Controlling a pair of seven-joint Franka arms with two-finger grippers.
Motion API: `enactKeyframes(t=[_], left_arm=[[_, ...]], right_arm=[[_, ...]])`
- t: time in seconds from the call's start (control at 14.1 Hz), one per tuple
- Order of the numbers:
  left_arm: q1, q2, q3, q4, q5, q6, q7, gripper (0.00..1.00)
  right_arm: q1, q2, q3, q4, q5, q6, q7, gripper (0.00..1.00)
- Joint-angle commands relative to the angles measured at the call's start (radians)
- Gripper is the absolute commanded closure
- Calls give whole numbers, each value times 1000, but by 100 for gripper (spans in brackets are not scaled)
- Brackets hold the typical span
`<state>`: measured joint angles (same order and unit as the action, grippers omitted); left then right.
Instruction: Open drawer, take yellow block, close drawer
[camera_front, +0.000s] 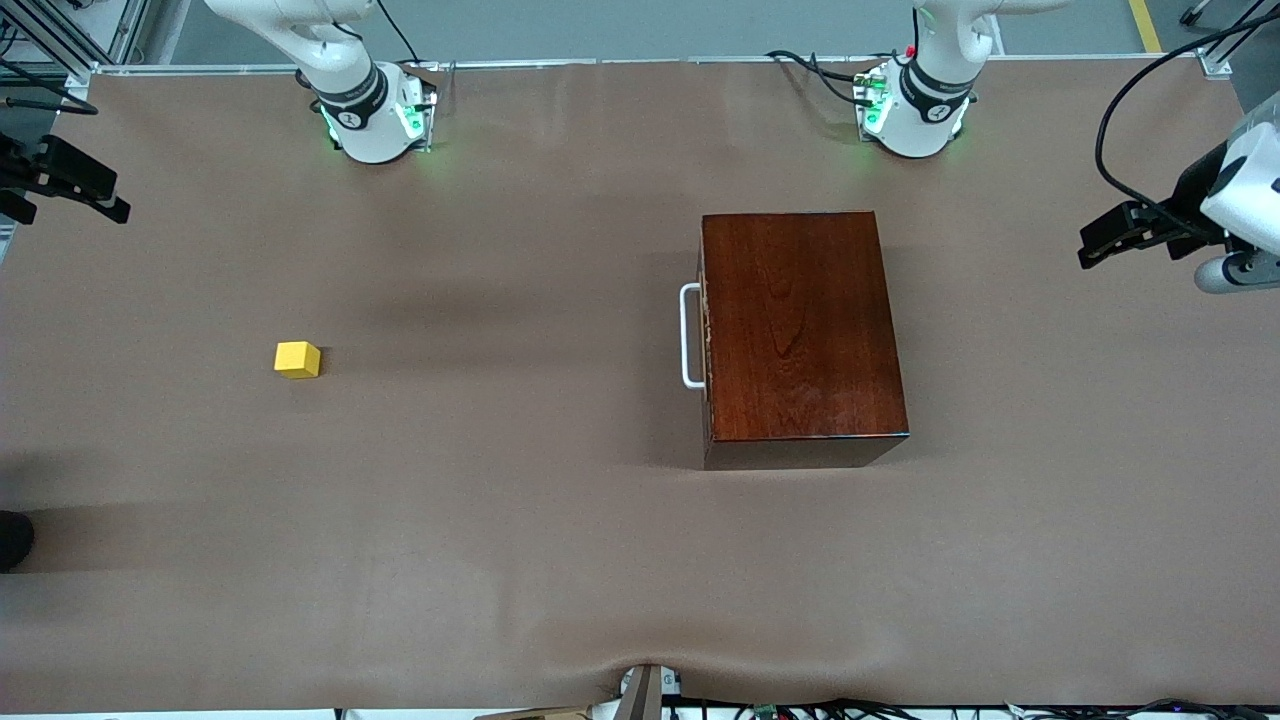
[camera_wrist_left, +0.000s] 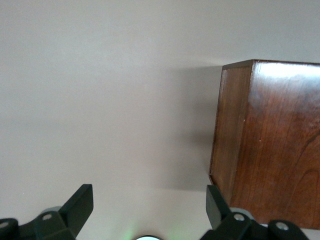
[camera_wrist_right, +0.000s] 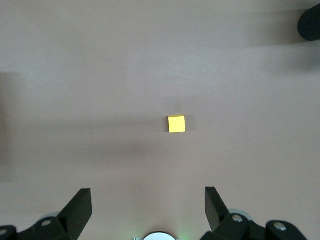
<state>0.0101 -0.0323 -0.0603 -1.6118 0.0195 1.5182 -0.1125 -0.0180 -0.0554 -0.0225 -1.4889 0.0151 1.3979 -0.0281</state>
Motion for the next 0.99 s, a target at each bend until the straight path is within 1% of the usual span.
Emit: enactKeyframes(t=[0.0, 0.21, 0.5, 0.57, 0.71, 0.92], left_arm=[[43, -63, -41, -63, 2, 25, 36, 0], [45, -80, -70, -59, -4, 25, 33, 0], [45, -98, -81, -53, -15, 22, 37, 0], [47, -101, -85, -50, -15, 13, 13, 0], [48, -100, -79, -16, -15, -15, 13, 0], [48, -90, -82, -2, -13, -15, 20, 0]], right_arm=[[-3, -20, -2, -20, 6, 6, -6, 0], [0, -20, -2, -19, 8, 7, -6, 0], [-5, -20, -2, -19, 8, 7, -4, 0], [-5, -20, -2, -19, 8, 7, -6, 0], [-5, -18, -2, -19, 8, 7, -6, 0], [-6, -20, -4, -19, 8, 7, -6, 0]])
